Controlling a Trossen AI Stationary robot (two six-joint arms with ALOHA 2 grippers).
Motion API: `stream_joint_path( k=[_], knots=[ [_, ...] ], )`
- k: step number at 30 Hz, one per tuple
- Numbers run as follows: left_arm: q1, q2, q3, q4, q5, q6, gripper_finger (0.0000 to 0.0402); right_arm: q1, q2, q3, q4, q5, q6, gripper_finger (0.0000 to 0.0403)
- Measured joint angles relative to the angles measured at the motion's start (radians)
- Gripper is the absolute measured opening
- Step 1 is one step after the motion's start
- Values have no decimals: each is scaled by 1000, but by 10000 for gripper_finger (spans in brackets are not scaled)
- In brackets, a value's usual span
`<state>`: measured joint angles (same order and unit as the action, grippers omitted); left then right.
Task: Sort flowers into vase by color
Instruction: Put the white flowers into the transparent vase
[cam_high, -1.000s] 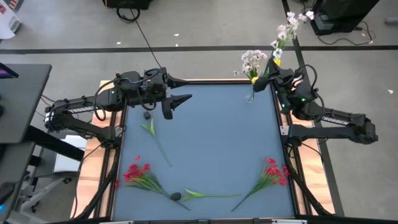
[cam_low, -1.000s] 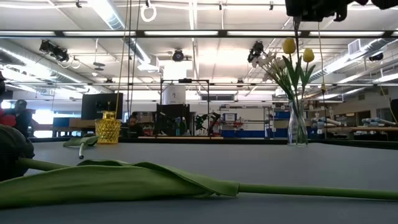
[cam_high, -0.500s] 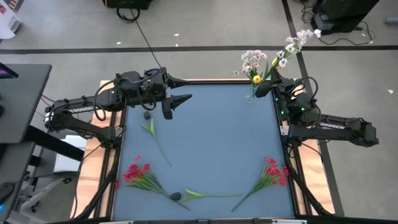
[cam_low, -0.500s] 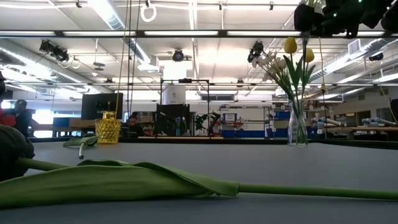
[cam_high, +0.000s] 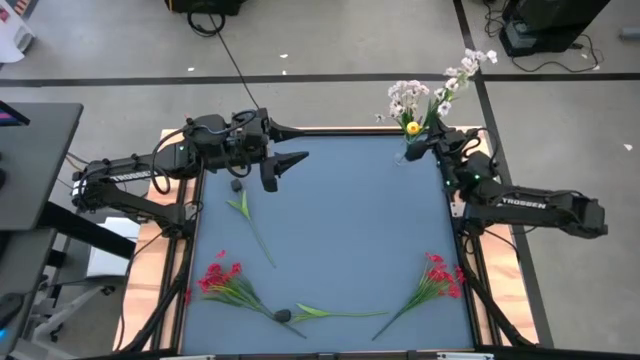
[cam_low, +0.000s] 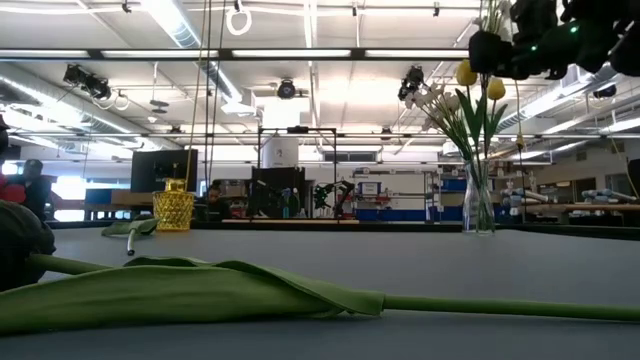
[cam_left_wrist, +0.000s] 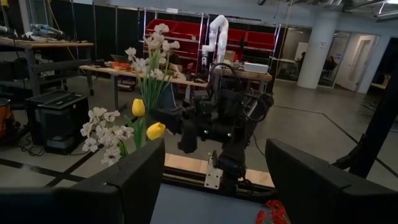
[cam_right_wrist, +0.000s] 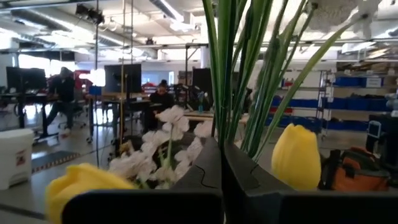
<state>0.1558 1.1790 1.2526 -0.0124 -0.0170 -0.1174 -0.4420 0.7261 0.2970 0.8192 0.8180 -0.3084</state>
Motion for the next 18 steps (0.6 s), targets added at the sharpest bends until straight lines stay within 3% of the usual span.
stream_joint_path(
  k=[7,12,18],
  knots=[
    [0,0,0,0,0,0,284,-84,81,-1,18,-112,45,0],
    [0,0,0,0,0,0,284,-91,125,-1,18,-123,70,6],
    [0,0,0,0,0,0,284,-77,127,-1,-1,9,71,52]
  ],
)
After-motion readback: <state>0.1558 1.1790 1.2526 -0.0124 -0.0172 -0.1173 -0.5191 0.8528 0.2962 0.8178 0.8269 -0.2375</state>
